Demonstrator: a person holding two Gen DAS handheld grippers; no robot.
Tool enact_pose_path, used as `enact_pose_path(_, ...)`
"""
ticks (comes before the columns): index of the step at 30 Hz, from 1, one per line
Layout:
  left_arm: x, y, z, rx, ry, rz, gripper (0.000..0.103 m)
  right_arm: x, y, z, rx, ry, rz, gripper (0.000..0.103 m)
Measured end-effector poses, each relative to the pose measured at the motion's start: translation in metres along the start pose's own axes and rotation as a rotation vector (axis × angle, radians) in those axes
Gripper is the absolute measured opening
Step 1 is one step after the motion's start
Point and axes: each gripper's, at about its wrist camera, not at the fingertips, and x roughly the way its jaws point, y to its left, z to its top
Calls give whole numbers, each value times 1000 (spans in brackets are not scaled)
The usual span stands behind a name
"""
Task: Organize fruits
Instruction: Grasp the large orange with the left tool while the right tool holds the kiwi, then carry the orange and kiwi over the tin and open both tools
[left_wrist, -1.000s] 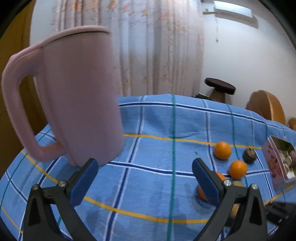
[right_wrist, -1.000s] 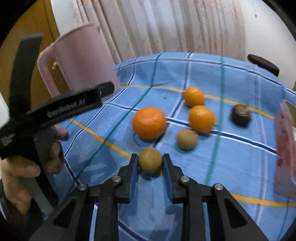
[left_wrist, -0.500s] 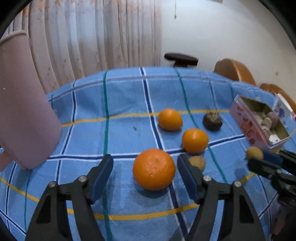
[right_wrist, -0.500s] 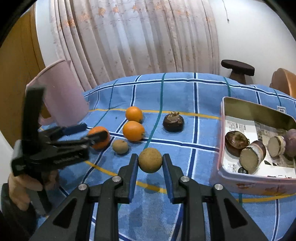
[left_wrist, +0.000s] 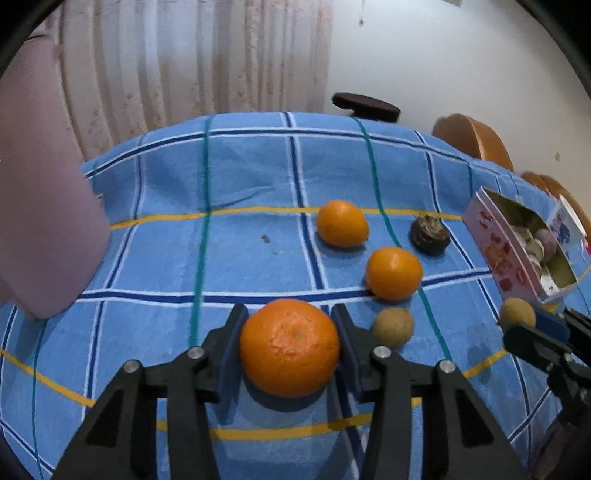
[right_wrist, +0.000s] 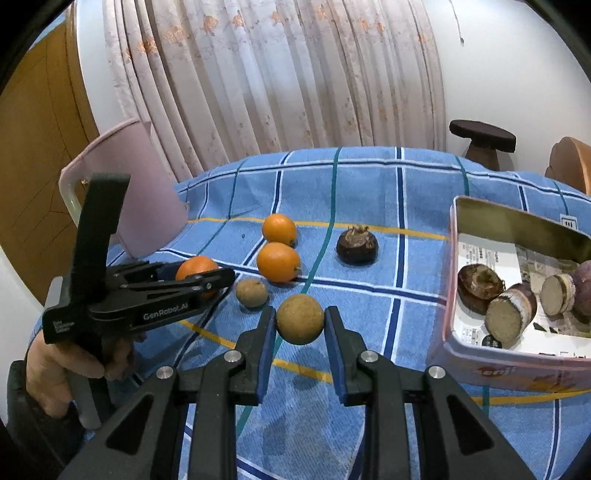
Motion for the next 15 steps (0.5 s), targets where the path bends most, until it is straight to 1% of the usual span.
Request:
enact_pose_path(2, -7, 4, 0, -35, -44, 42, 48, -5, 0, 2, -5, -20, 1, 28)
enact_pose_path(3, -13, 7, 0, -48, -65, 50, 48, -10, 0, 3, -13, -37, -6, 28)
enact_pose_path(7, -28, 4, -3, -115, -152, 42, 48, -25, -3, 7, -33, -89, -25, 28)
enact_pose_path(11, -44, -25, -1, -84, -244, 33, 48, -41, -15, 12, -31, -143, -50, 28)
enact_pose_path(15, -55, -53, 4, -54, -284, -6, 48, -59, -41, 16, -17, -193, -113, 28)
